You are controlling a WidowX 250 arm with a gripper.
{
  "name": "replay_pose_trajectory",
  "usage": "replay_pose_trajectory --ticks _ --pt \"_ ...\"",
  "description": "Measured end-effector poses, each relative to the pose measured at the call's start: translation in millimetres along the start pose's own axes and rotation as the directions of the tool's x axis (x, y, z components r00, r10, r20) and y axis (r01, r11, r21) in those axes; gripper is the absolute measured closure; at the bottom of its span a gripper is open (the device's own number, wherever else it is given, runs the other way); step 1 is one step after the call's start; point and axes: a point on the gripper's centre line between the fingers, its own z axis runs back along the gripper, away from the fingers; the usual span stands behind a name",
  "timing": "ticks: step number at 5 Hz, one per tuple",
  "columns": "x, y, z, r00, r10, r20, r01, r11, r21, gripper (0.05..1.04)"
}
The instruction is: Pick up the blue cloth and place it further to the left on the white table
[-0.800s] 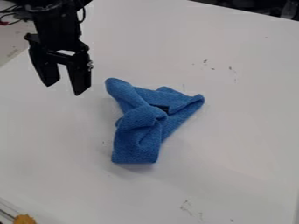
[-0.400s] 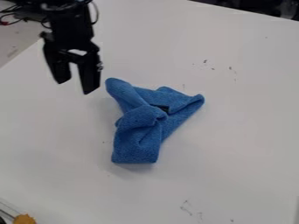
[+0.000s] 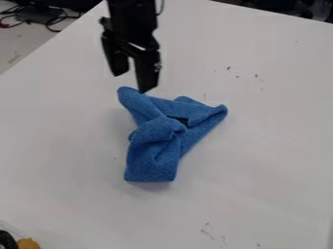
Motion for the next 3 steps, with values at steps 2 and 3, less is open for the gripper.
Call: replay_pose_trajectory --ticks 2,3 --pt "69.7 -16.6 -39.6 0.937 -0.348 0.020 0.347 0.936 0.053 0.083" --pt "72.0 -18.9 -57.1 0.901 -0.427 0.073 0.421 0.903 0.088 0.083"
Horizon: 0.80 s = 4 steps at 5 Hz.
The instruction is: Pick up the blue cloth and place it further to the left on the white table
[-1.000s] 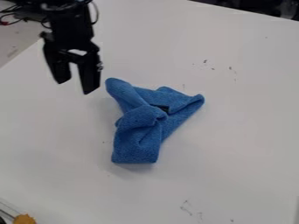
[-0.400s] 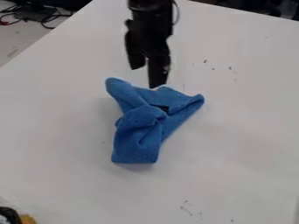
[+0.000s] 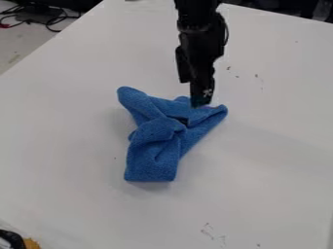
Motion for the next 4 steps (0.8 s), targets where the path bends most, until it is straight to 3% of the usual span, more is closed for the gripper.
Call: replay_pose_trajectory --ticks 1,4 --pt "-5.7 -2.0 -10.5 0.999 -0.020 0.038 0.020 1.000 0.004 0.084" --pt "-27.1 -9.0 -24.4 0.994 -0.053 -0.091 0.042 0.991 -0.125 0.084"
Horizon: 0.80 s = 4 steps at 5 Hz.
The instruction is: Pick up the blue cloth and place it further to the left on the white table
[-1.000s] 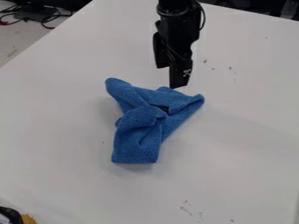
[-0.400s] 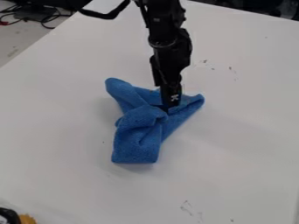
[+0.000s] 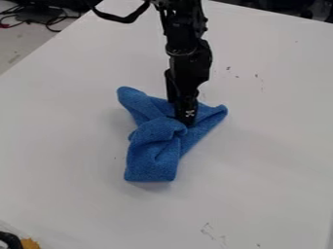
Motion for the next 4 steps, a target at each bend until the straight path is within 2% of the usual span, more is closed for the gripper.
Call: replay_pose_trajectory --ticks 2,3,4 --pt "0.7 1.3 -14.8 1.000 -0.018 -0.015 0.018 1.000 -0.023 0.118" --pt "1.1 2.5 -16.7 1.000 -0.017 -0.006 0.017 1.000 -0.009 0.256" --pt "1.3 2.1 -19.0 1.000 -0.022 0.003 0.022 1.000 -0.002 0.537"
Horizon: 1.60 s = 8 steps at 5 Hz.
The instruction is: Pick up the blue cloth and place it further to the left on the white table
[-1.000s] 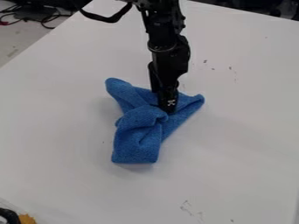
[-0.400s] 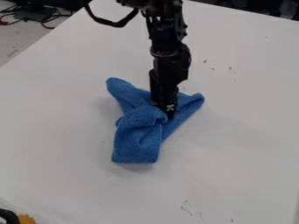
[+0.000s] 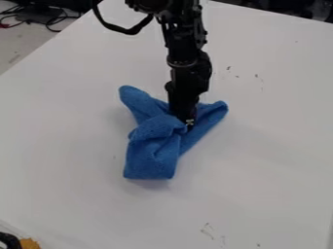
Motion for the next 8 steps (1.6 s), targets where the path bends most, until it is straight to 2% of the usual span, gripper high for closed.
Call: replay_pose_trajectory --ticks 1,2,3,4,5,6,7,8 --pt "-0.7 -0.4 0.3 1.000 0.016 -0.005 -0.016 1.000 -0.004 0.749" --pt "-1.6 -2.2 4.0 0.999 0.023 -0.023 -0.024 0.999 -0.029 0.879" --pt "0.1 0.0 11.5 0.998 0.050 -0.029 -0.051 0.998 -0.047 0.955" --pt "3.2 13.8 31.7 0.996 0.091 -0.015 -0.091 0.994 -0.060 0.982" --pt "8.9 22.9 43.4 0.993 0.117 -0.032 -0.119 0.990 -0.073 0.983" --pt "15.9 38.0 42.8 0.977 0.171 -0.130 -0.191 0.968 -0.162 0.983" --pt "14.0 55.3 41.4 0.964 0.207 -0.169 -0.240 0.949 -0.203 0.983" --pt "15.8 69.0 35.8 0.953 0.201 -0.227 -0.255 0.937 -0.239 0.983"
